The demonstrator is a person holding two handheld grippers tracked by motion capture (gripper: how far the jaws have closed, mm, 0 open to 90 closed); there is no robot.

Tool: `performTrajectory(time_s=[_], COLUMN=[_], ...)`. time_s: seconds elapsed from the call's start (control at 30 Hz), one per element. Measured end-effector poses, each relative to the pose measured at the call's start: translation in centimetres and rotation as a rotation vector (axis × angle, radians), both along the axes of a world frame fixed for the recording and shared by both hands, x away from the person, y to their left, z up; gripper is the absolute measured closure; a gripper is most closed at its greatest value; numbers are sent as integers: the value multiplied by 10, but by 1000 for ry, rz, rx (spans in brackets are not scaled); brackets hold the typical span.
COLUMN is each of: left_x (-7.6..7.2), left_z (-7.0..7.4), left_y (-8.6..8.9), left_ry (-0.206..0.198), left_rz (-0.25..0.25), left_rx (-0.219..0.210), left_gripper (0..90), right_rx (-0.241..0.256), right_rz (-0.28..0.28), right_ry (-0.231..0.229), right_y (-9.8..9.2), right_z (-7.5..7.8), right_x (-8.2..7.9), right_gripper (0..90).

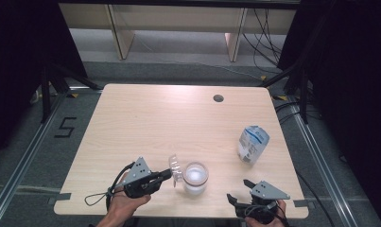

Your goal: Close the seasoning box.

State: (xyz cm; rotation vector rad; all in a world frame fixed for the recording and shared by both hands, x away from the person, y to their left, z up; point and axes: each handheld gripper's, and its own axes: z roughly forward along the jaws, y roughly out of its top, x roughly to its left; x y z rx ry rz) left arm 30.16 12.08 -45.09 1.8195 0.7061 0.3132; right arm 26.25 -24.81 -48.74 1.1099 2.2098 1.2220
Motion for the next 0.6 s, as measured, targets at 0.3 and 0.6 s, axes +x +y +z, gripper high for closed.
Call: performTrajectory(time_s=[0.3, 0.6], left_x=[0, 1], left_z=[1, 2], left_y=[-2, -6], left_ry=[-1, -4], left_rz=[-4, -12], left_rx=[1, 3], left_gripper=[894, 894], right_rx=[0, -13], right_rz=[-1, 1], right_ry=[1, -11], right_y=[0, 0], right_z=[0, 0], right_x=[0, 0], right_gripper=[217, 217])
